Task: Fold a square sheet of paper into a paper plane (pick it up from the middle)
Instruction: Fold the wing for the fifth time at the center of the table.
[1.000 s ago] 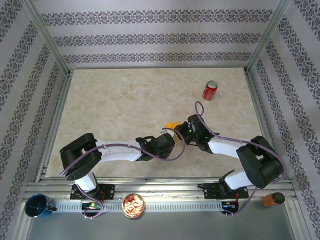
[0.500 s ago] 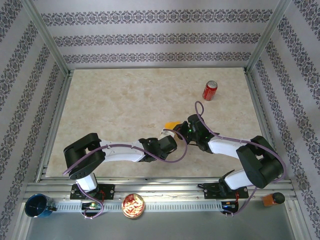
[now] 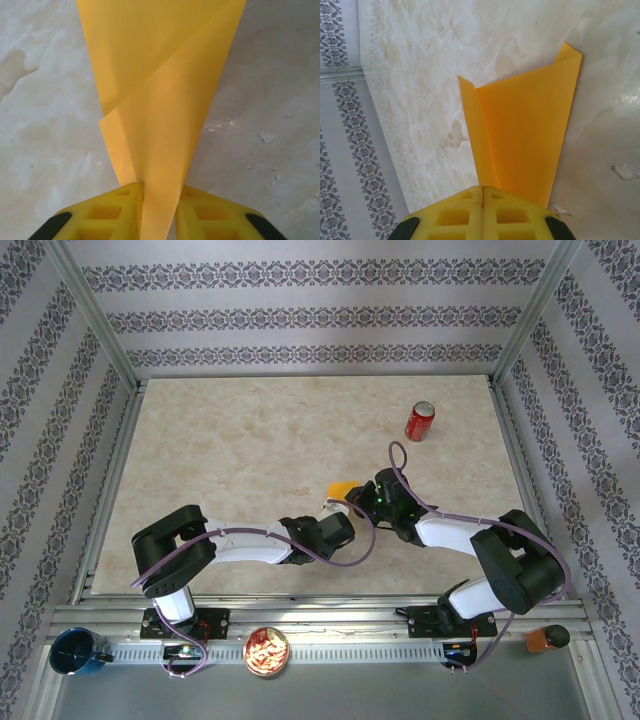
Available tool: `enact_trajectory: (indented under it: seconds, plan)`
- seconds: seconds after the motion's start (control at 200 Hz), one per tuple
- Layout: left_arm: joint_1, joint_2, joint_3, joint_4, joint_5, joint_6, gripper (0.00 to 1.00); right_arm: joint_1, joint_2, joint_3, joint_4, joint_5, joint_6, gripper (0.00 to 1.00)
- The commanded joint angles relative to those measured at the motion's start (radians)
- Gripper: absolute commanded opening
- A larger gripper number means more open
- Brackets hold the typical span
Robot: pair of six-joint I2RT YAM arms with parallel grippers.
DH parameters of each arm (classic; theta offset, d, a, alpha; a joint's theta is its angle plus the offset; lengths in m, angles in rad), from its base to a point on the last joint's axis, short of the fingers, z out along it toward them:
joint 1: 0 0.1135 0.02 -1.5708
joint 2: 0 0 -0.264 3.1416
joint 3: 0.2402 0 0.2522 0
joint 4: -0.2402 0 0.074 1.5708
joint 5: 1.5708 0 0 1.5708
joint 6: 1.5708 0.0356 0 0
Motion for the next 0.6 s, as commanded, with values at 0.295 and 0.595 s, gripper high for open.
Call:
enact_trajectory:
  seconds: [0.295, 0.595]
  plan:
    - [-0.013, 0.008, 0.021, -0.029, -0.029, 0.003, 0.01, 0.009, -0.021, -0.021, -0.011, 0.0, -0.015, 0.12]
    - [0.005, -0.015, -0.013, 0.02, 0.054, -0.046, 0.0, -0.047, -0.22, 0.014, -0.372, 0.055, -0.259, 0.31]
